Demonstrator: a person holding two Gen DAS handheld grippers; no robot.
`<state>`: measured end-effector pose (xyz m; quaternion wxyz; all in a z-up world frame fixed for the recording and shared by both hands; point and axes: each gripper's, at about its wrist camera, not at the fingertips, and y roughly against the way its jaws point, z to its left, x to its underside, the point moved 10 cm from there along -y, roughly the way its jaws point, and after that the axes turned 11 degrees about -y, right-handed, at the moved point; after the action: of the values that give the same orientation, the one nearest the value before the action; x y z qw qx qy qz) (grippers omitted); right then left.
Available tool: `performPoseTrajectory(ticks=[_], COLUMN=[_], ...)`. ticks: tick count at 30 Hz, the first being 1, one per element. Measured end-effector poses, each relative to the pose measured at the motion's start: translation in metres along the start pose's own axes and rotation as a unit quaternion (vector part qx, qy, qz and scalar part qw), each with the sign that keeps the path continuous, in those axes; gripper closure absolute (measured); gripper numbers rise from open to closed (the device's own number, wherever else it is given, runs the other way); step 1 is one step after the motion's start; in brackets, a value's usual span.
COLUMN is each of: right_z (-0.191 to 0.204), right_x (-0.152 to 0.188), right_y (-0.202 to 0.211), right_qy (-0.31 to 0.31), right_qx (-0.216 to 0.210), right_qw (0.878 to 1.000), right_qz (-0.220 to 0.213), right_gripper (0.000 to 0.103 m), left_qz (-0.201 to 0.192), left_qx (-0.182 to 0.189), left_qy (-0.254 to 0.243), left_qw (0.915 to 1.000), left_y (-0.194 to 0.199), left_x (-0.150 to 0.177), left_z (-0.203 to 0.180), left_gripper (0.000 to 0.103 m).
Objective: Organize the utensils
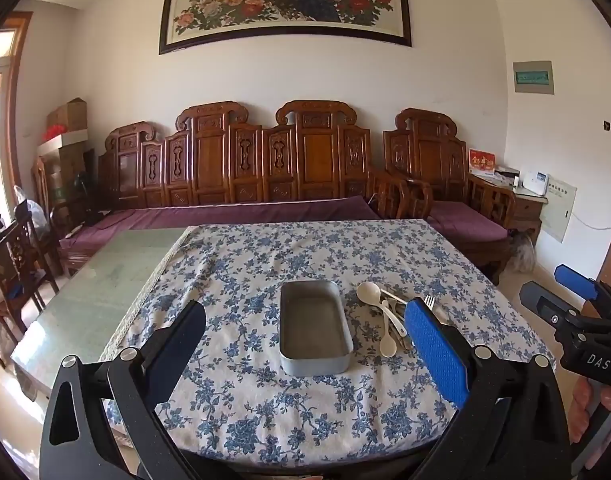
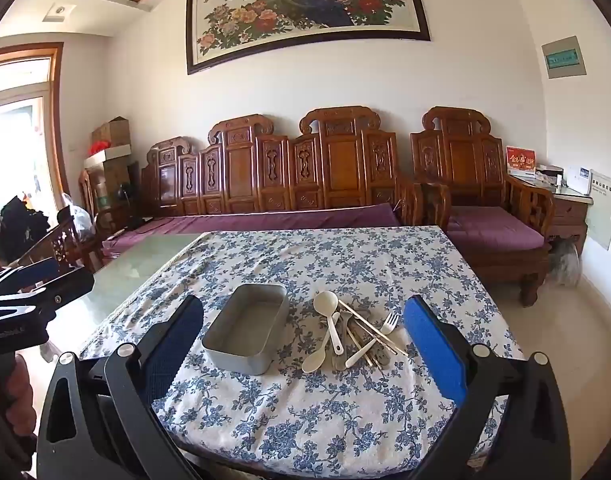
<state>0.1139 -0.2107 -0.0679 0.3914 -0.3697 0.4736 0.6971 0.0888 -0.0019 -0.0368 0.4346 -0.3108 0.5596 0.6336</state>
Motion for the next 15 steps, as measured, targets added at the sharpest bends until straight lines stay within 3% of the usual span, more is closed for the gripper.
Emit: performPoseTrajectory(ticks=[15], right_z=[-0.0018], right_x=[0.0023], right_y=[-0.0005], right_qy=[-0.001], right_qx=[0.004], right_qw=[1.0], right_qz=[-0.001], right_gripper=[0.002], left_qz=[-0.003], left_qx=[0.005], left_qy=[-0.002], left_qw=[1.0], left_y=[0.0051], left_x=[-0.0052], left_z=[-0.0022], left_gripper=[0.006])
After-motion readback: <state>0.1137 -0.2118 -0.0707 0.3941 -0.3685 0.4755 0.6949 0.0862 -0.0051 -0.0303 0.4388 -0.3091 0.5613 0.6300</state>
